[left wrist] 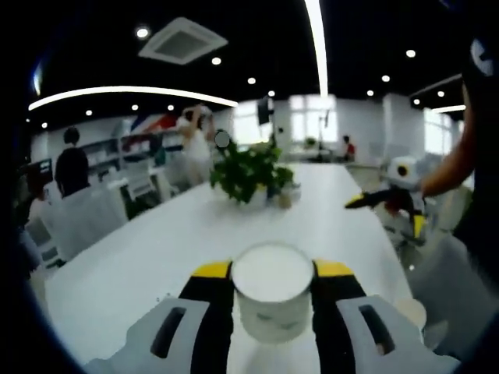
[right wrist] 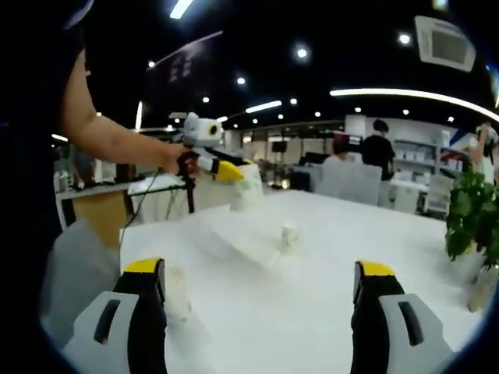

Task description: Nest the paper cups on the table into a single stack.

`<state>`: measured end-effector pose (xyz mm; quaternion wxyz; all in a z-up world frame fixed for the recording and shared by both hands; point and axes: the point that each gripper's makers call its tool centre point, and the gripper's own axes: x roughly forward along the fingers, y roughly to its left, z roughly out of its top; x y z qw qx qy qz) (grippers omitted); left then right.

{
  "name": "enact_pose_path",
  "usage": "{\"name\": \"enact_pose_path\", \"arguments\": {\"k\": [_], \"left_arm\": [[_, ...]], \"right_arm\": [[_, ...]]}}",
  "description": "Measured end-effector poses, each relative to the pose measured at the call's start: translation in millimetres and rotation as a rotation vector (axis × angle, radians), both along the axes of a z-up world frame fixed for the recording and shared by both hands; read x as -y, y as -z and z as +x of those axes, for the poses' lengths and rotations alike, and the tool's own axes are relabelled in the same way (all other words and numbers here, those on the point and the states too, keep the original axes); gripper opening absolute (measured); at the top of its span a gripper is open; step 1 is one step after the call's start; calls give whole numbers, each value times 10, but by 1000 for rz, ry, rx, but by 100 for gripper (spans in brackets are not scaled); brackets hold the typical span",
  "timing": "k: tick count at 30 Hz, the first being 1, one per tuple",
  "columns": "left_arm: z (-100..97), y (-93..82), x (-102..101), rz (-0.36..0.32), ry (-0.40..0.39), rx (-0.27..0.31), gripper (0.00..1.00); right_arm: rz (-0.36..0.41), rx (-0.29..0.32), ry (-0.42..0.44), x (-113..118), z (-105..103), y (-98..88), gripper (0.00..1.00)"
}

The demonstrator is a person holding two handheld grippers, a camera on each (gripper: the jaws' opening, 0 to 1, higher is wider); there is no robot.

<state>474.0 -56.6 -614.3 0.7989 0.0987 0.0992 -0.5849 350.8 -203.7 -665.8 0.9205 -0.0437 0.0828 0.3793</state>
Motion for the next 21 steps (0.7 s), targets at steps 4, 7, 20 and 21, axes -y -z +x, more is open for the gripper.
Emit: {"name": "enact_pose_path", "arguments": {"k": [4, 7, 20, 21], "left_arm": [[-213, -84, 21, -9, 29, 20, 37], [-368, -78, 46, 18, 56, 39, 37], [-714, -202, 89, 6, 86, 47, 37], [-737, -228, 89, 1, 84, 49, 37]], "right_arm": [[-2, 16, -11, -33, -19, -86, 96], [11, 28, -16, -54, -28, -150, 95], [14, 63, -52, -170, -97, -335, 95], [13, 62, -54, -176, -103, -344, 95]]}}
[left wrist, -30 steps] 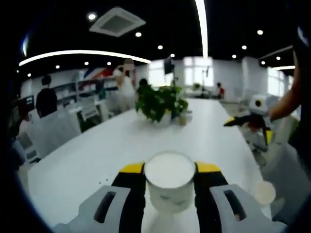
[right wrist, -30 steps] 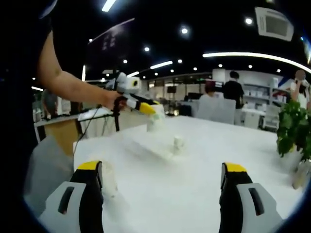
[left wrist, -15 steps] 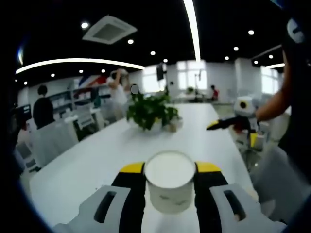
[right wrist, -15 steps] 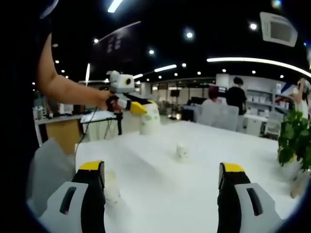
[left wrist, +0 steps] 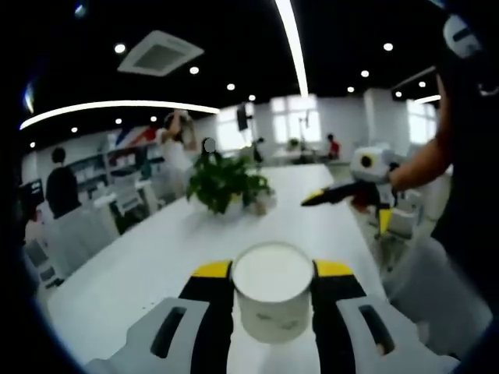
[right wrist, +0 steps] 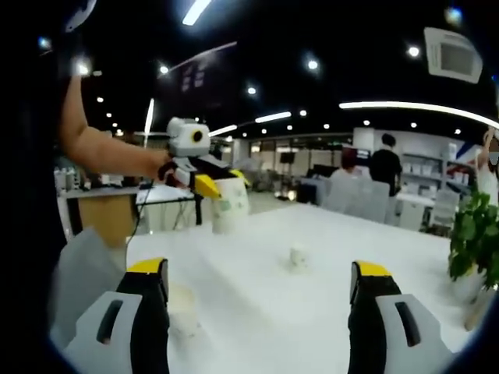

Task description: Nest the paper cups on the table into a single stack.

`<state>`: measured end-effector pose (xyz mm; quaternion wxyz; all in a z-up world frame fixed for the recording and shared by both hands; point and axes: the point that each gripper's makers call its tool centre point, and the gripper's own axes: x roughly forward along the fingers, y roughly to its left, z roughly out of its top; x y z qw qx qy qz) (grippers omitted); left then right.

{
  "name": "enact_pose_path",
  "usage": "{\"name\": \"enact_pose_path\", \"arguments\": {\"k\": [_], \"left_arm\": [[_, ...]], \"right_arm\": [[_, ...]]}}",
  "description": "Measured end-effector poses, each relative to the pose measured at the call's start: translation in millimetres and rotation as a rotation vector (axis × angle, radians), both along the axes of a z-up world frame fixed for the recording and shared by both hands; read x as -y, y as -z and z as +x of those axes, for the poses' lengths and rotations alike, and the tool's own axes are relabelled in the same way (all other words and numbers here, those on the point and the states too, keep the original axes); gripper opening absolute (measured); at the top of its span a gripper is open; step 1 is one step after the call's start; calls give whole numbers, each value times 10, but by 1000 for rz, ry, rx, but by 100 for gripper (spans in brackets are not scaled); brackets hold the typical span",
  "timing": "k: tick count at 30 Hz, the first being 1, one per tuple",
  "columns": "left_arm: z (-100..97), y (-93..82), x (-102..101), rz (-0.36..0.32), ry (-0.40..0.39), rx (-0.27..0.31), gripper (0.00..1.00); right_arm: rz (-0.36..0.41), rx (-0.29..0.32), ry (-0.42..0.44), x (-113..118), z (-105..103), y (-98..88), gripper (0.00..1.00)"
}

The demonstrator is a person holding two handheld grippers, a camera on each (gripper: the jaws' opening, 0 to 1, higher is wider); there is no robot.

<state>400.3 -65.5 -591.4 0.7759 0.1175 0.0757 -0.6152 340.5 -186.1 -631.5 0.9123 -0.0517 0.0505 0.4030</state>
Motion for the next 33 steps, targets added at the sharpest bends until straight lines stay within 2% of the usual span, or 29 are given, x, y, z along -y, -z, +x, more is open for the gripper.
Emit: {"name": "enact_pose_path", "arguments": {"k": [8, 13, 16, 20, 26, 33], "left_arm": [[-158, -95, 15, -33, -3, 2, 37], [-282, -132, 17, -36, -7, 7, 37], [-352, -163, 0, -50, -18, 2, 37], [-433, -195, -11, -61, -21, 2, 37], [-588, -333, -29, -86, -19, 8, 37], [-722, -498, -83, -116, -28, 19, 37]], "right_arm": [[-1, 28, -37, -122, -77, -165, 93], [17, 9, -68, -209, -130, -211, 88], [65, -7, -74, -247, -132, -278, 86], [59, -11, -98, -338, -164, -313, 80], [80, -14, -152, -491, -237, -446, 78], [87, -49, -237, -723, -365, -473, 70]]}}
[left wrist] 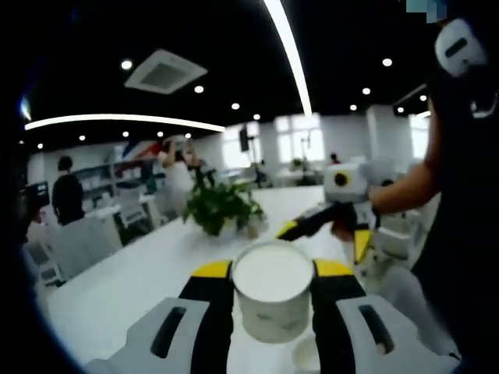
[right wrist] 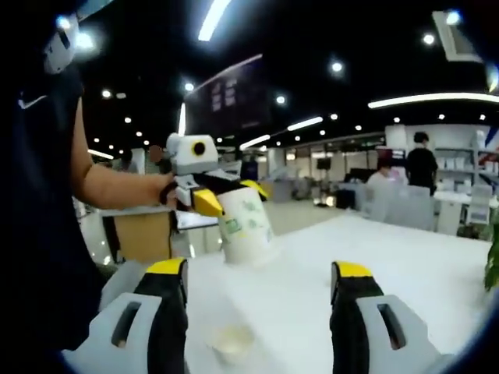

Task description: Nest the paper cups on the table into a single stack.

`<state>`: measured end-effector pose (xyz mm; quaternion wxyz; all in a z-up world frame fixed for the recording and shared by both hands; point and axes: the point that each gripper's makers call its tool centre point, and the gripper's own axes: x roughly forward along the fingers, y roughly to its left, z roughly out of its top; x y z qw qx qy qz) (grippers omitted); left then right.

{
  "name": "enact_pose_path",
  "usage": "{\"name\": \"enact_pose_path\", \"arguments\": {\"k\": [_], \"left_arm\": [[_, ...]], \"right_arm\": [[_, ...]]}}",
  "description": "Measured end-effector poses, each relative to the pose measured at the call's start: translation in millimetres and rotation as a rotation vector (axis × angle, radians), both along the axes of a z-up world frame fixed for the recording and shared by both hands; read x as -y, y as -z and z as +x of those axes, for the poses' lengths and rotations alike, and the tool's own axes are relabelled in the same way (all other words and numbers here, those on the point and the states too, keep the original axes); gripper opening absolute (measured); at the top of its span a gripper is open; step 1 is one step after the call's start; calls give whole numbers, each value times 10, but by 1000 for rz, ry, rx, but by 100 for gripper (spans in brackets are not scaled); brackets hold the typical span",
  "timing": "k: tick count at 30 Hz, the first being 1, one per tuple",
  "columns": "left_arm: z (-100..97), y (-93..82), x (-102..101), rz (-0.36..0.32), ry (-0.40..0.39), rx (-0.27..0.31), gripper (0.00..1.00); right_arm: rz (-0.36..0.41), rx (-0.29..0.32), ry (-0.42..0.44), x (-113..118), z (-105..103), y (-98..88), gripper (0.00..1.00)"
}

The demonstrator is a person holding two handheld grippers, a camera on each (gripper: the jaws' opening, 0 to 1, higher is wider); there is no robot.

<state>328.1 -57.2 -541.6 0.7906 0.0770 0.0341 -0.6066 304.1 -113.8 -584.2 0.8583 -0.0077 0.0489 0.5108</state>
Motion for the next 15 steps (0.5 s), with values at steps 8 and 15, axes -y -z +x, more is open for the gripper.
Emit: {"name": "enact_pose_path", "arguments": {"k": [8, 15], "left_arm": [[-84, -127, -7, -90, -18, -12, 37], [-148, -243, -21, -178, -19, -27, 37]], "right_arm": [[47, -60, -92, -301, -90, -25, 59], [182, -207, -175, -400, -190, -123, 48]]}}
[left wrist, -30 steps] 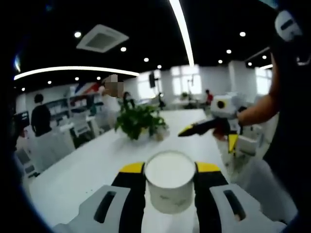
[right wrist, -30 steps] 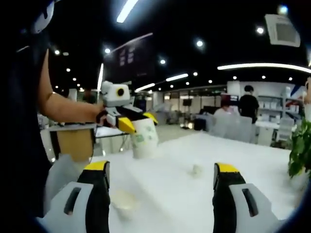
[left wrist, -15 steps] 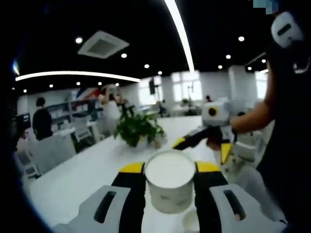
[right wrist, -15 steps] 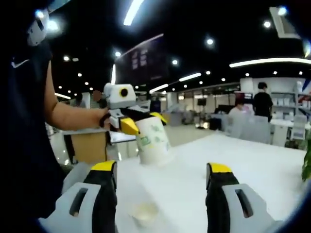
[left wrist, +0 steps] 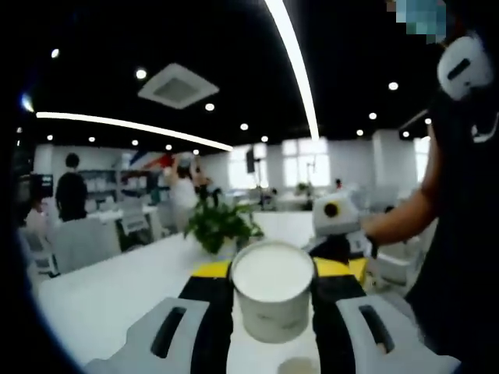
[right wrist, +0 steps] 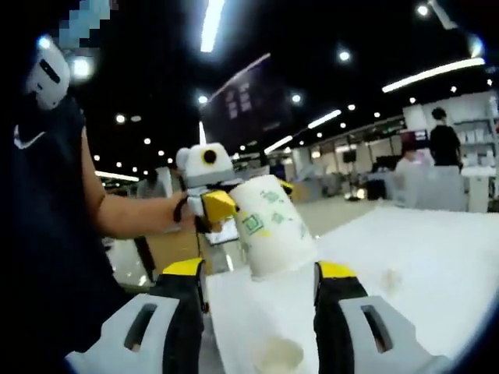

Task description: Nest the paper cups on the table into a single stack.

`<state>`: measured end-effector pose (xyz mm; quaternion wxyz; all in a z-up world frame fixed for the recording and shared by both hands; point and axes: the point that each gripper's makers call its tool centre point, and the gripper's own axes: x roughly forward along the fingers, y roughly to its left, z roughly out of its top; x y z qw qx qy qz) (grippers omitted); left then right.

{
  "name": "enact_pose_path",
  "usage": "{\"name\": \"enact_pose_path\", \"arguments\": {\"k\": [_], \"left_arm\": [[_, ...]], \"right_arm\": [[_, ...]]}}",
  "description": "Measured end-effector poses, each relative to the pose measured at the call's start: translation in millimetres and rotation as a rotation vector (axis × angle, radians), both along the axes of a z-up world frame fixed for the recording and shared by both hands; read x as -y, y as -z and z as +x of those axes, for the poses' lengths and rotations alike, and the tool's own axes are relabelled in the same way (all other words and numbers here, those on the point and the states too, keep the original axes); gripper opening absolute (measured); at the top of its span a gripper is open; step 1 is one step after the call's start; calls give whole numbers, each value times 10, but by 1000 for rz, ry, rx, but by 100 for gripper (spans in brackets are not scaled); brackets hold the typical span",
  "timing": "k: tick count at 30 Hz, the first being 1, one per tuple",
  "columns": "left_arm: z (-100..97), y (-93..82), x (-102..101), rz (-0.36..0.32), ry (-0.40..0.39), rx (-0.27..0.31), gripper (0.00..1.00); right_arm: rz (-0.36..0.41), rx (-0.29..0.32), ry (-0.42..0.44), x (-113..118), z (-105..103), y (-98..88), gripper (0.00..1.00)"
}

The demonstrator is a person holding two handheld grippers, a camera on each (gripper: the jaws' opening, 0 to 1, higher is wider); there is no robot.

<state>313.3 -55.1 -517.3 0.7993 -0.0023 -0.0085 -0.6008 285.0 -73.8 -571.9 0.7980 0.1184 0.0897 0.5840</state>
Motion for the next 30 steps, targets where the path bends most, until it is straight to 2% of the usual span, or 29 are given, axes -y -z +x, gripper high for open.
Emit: {"name": "enact_pose_path", "arguments": {"k": [2, 6, 9, 12, 15, 18, 22, 25, 30], "left_arm": [[-20, -16, -10, -8, 9, -3, 37], [-54, -3, -54, -19, 23, -20, 37], [-133, 13, -105, -28, 80, -39, 37], [-167, 137, -158, 13, 115, -74, 37], [-294, 221, -153, 43, 178, -98, 37], [-319, 261, -157, 55, 190, -101, 37], [-338, 300, -176, 53, 195, -106, 37], [-368, 317, -169, 59, 199, -87, 37], [-357, 287, -193, 53, 197, -80, 37]], "right_arm": [[17, 18, 7, 11, 14, -47, 47], [62, -9, -5, 37, 9, -165, 42], [79, -26, -33, 66, -28, -220, 34], [105, -30, -64, 73, -81, -319, 29], [106, -30, -95, 50, -131, -354, 21], [97, -27, -127, 13, -187, -371, 16], [108, -33, -171, -2, -247, -412, 3], [130, -59, -201, -15, -282, -472, 1], [111, -70, -224, -33, -299, -531, 0]]}}
